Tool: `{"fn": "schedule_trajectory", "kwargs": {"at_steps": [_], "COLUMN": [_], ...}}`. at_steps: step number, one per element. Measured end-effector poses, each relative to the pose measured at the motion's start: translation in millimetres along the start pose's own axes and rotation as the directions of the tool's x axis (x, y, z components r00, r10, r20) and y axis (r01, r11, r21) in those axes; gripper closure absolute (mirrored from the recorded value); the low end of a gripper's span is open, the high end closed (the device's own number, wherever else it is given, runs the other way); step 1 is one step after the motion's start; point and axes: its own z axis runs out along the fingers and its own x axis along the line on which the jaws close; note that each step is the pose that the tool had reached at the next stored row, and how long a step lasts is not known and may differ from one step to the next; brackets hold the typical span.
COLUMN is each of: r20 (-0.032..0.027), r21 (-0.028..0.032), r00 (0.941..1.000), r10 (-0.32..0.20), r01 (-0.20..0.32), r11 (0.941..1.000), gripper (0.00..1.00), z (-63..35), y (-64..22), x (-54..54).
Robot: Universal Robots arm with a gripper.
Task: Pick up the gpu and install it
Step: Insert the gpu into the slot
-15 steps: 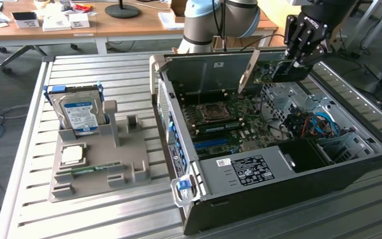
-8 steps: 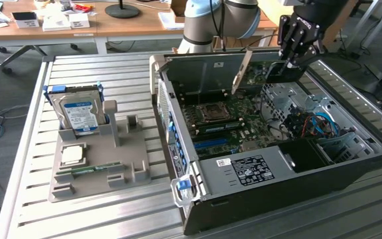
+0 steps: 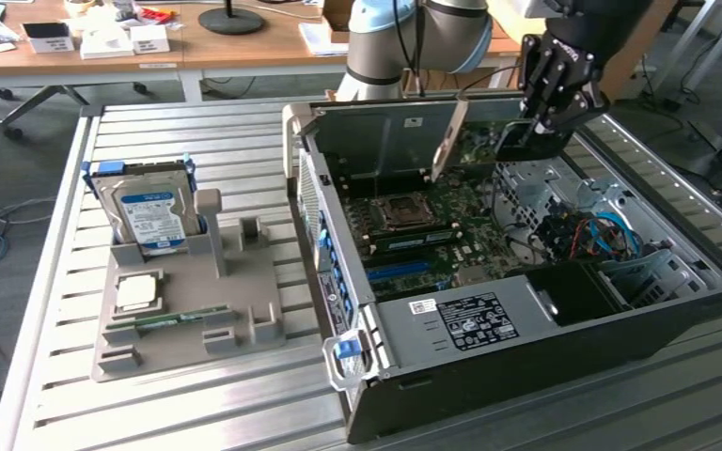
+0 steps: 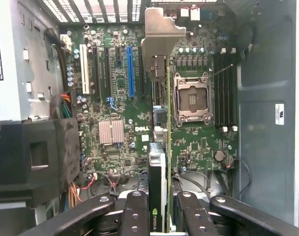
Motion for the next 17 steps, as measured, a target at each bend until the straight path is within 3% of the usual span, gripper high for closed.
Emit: {"fn": "schedule_trajectory", "kwargs": {"at_steps": [6, 17], "r20": [0.0000, 0.0001], "r21": [0.0015, 0.0009], "r00": [1.0000, 1.0000], "r10": [0.003, -0.003], "r01": [-0.003, 0.003], "r11": [1.0000, 1.0000], "gripper": [0.73, 0.73], "z": [8.8, 9.4], "y": [5.8, 6.0], "x": [1.2, 1.3]}}
